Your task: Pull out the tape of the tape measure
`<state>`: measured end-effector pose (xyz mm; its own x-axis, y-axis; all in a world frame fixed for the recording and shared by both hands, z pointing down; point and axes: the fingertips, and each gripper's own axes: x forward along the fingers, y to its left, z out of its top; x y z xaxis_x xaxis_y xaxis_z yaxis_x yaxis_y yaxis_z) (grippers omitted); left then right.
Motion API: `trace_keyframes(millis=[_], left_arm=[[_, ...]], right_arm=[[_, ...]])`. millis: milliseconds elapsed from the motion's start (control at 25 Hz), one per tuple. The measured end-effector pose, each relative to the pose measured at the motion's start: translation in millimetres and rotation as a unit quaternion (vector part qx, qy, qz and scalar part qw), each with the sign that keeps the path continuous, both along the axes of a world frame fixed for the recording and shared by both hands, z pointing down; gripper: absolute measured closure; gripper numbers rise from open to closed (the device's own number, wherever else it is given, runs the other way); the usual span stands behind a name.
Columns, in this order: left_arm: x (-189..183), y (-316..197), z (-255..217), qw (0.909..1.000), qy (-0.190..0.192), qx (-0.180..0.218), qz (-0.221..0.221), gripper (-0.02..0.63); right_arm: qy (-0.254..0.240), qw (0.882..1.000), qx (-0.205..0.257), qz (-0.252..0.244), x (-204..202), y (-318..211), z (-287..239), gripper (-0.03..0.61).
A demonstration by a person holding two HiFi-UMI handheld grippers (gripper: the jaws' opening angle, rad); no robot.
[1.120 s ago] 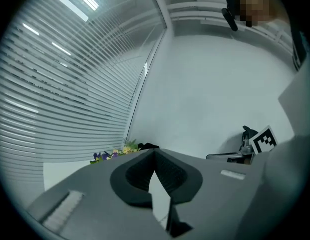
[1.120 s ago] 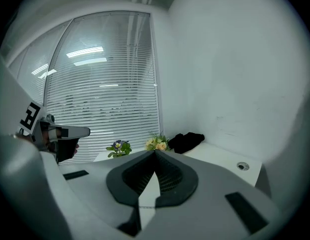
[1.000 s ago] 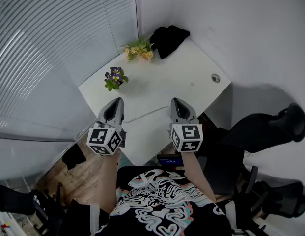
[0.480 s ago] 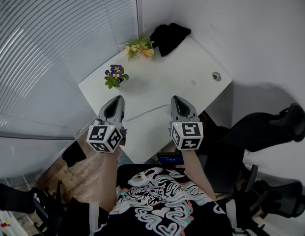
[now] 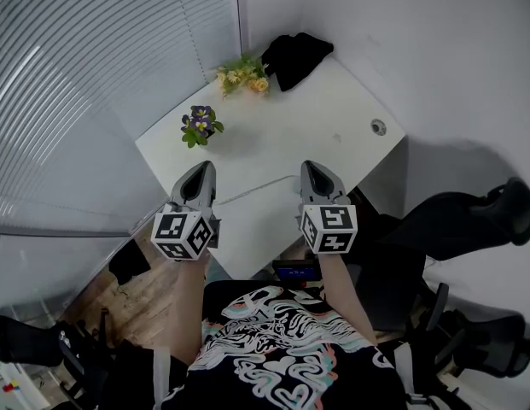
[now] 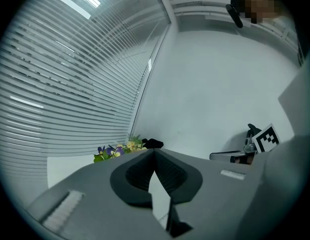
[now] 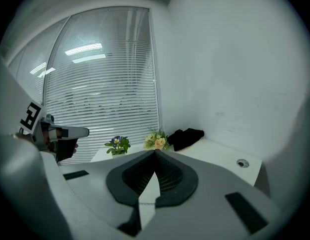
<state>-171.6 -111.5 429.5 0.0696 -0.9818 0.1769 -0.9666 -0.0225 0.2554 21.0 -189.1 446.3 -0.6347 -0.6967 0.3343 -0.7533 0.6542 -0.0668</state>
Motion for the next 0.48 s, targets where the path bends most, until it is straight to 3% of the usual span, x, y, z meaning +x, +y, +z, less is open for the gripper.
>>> trace_keyframes(millis=[480], left_arm=[[-2, -4, 9, 0.9999, 0.001, -0.01, -0.001, 0.612]], right_arm=[[0.002, 1.0, -0.013, -0.003, 0, -4, 11, 0.577]])
